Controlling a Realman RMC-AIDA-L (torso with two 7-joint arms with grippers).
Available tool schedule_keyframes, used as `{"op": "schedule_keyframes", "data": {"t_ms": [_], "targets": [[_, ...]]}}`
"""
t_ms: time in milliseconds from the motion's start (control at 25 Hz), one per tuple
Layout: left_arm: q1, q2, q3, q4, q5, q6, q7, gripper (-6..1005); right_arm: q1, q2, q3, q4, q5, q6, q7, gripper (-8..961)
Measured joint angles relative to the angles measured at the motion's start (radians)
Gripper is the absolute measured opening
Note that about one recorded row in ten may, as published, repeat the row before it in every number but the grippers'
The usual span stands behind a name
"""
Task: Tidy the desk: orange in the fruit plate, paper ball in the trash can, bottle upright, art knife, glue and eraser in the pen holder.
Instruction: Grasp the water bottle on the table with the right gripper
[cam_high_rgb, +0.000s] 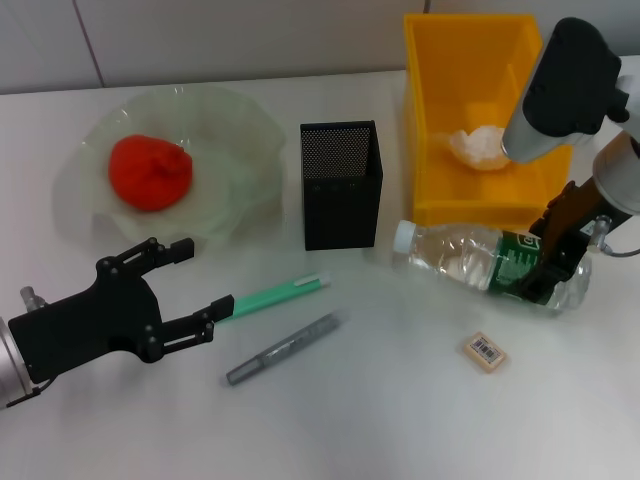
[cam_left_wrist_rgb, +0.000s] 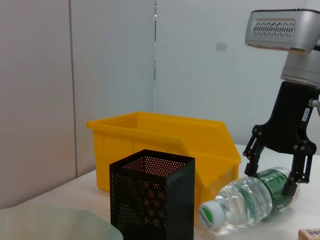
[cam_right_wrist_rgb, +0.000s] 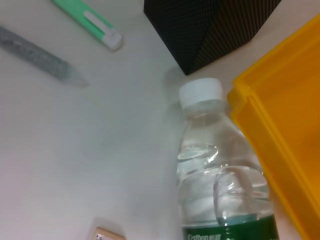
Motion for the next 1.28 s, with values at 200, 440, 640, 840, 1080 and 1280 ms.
{"op": "schedule_keyframes", "data": {"t_ms": [200,440,640,840,1080,1280], "targets": [[0.000,0.001,0.000,-0.001,0.000,0.000,0.000,836,0.007,0.000,-0.020,0.050,0.000,0.038,0.002,825],[-0.001,0.002,0.000,-0.001,0.000,0.000,0.000,836,0.014,0.000,-0.031,0.092,0.005,0.071,0.013,823],[-0.002,0.002,0.000,-0.001,0.000,0.000,0.000,836,0.015,0.000,-0.040,0.117,0.007,0.093,0.017,821],[-0.002,0.002,0.000,-0.001,0.000,0.000,0.000,836,0.016,0.001,-0.043,0.134,0.010,0.103,0.019,819],[-0.003,0.002,0.000,-0.001,0.000,0.000,0.000,835,0.009,0.002,-0.052,0.135,0.011,0.111,0.025,817],[-0.003,0.001,0.003,-0.001,0.000,0.002,0.000,835,0.015,0.001,-0.053,0.162,0.011,0.114,0.027,815]]}}
